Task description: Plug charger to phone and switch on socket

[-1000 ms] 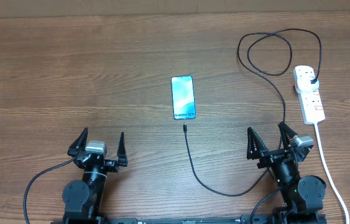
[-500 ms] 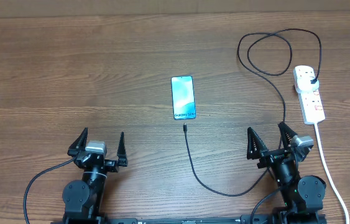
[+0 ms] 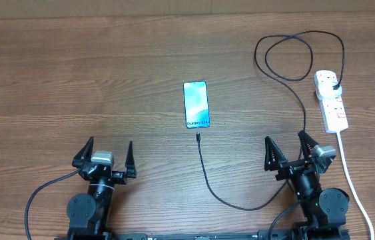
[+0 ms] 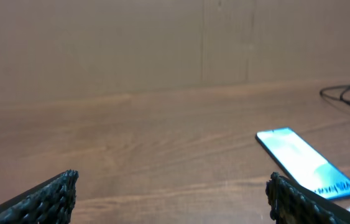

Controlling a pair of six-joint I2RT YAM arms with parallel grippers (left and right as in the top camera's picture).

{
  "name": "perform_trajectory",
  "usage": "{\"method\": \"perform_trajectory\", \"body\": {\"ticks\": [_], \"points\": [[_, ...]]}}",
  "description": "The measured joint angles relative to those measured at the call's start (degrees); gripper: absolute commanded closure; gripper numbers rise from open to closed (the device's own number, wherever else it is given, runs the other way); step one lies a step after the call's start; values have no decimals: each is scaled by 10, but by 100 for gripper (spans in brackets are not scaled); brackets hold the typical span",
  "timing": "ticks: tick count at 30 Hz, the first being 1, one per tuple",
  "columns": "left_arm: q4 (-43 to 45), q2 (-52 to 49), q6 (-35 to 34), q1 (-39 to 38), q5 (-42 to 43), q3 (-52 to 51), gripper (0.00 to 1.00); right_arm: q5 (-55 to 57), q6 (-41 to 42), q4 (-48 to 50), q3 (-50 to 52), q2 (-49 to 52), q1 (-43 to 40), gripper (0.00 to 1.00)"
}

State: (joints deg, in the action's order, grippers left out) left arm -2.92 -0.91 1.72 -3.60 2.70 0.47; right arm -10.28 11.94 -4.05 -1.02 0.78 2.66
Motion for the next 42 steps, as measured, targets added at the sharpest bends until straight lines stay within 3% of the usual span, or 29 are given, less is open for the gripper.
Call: {"method": "perform_trajectory", "body": {"ticks": [10, 20, 29, 34, 39, 42], "points": [[-6, 0, -16, 0, 59, 12, 1, 0, 0, 0, 0, 0, 0, 0], [-132, -43, -37, 0, 94, 193, 0, 0, 0, 0, 0, 0, 0, 0], [-265, -312, -47, 0, 176, 431, 0, 0, 0, 0, 0, 0, 0, 0], [-403, -509, -47, -2, 252, 629, 0, 0, 0, 0, 0, 0, 0, 0], [-577, -697, -48, -36, 269, 848, 0, 0, 0, 0, 0, 0, 0, 0], [-636, -784, -48, -70, 269, 942, 0, 0, 0, 0, 0, 0, 0, 0]]}}
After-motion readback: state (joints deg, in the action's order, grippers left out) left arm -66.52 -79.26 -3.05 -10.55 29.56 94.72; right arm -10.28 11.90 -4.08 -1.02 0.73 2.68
